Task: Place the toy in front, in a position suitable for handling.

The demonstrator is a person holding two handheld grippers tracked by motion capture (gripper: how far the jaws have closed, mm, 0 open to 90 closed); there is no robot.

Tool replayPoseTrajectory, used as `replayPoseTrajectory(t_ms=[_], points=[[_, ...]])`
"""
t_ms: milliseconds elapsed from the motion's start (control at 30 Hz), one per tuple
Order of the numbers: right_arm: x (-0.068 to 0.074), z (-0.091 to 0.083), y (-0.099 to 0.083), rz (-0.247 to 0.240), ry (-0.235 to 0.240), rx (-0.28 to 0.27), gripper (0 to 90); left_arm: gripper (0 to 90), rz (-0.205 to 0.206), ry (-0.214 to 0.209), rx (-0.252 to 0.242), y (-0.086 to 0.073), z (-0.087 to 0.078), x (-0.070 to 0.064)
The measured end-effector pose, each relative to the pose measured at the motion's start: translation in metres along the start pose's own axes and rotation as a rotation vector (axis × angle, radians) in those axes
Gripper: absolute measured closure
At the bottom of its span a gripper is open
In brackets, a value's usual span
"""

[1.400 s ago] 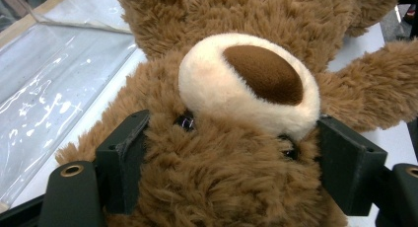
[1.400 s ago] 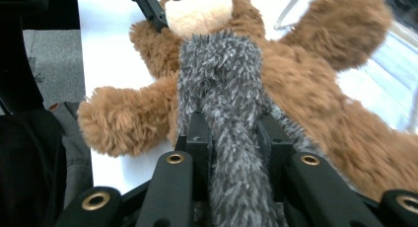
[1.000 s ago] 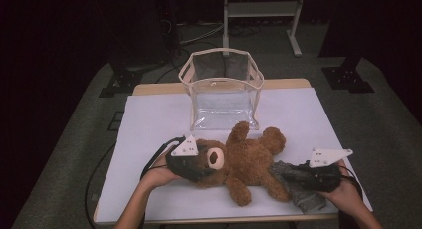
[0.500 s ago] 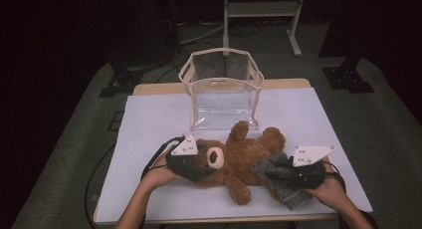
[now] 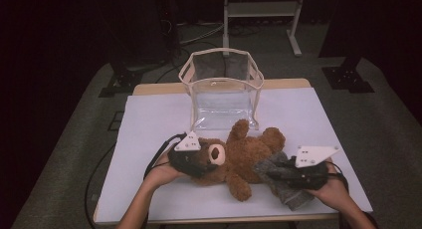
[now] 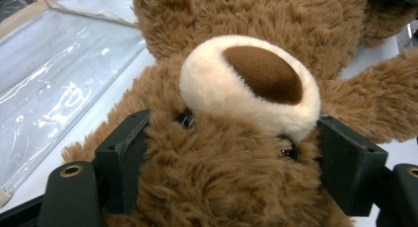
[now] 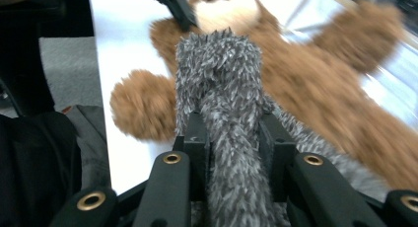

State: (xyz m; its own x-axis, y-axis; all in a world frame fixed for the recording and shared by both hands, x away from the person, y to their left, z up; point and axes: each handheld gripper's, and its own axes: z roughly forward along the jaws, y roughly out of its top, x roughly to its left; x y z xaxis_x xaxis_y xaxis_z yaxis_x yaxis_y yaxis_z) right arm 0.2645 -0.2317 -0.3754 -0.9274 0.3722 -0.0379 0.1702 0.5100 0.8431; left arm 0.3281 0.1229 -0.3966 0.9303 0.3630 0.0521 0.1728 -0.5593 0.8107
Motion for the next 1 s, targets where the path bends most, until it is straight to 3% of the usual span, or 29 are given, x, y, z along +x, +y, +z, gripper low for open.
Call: replayPoseTrajectory(t_ms=[100, 200, 367, 500, 633, 733, 833, 1000], points=[[0.004, 0.017, 0.006, -0.033, 0.025, 0.021, 69.2, 22.2, -0.009, 0.0, -0.002, -0.001, -0.001, 0.001], [0.003, 0.018, -0.001, -0.019, 0.034, 0.024, 69.1, 22.2, -0.006, -0.005, -0.004, -0.002, -0.002, 0.0], [0.003, -0.008, -0.025, 0.032, 0.001, 0.042, 68.9, 22.2, -0.005, -0.007, -0.005, -0.002, -0.001, 0.001], [0.0, -0.032, -0.047, 0.1, -0.047, 0.047, 68.9, 21.8, 0.002, -0.012, -0.007, -0.001, -0.001, 0.001], [-0.007, -0.041, -0.048, 0.125, -0.075, 0.026, 68.9, 21.6, 0.011, -0.013, -0.002, -0.001, -0.001, 0.001], [-0.012, -0.039, -0.036, 0.112, -0.088, 0.003, 68.9, 21.7, 0.013, -0.021, -0.003, -0.002, -0.001, 0.001], [-0.018, -0.028, -0.026, 0.104, -0.068, -0.015, 68.9, 21.6, 0.023, -0.025, -0.001, -0.003, -0.002, 0.0], [-0.018, -0.016, -0.035, 0.133, -0.033, 0.004, 68.8, 21.6, 0.05, -0.033, -0.003, -0.005, -0.004, -0.003]])
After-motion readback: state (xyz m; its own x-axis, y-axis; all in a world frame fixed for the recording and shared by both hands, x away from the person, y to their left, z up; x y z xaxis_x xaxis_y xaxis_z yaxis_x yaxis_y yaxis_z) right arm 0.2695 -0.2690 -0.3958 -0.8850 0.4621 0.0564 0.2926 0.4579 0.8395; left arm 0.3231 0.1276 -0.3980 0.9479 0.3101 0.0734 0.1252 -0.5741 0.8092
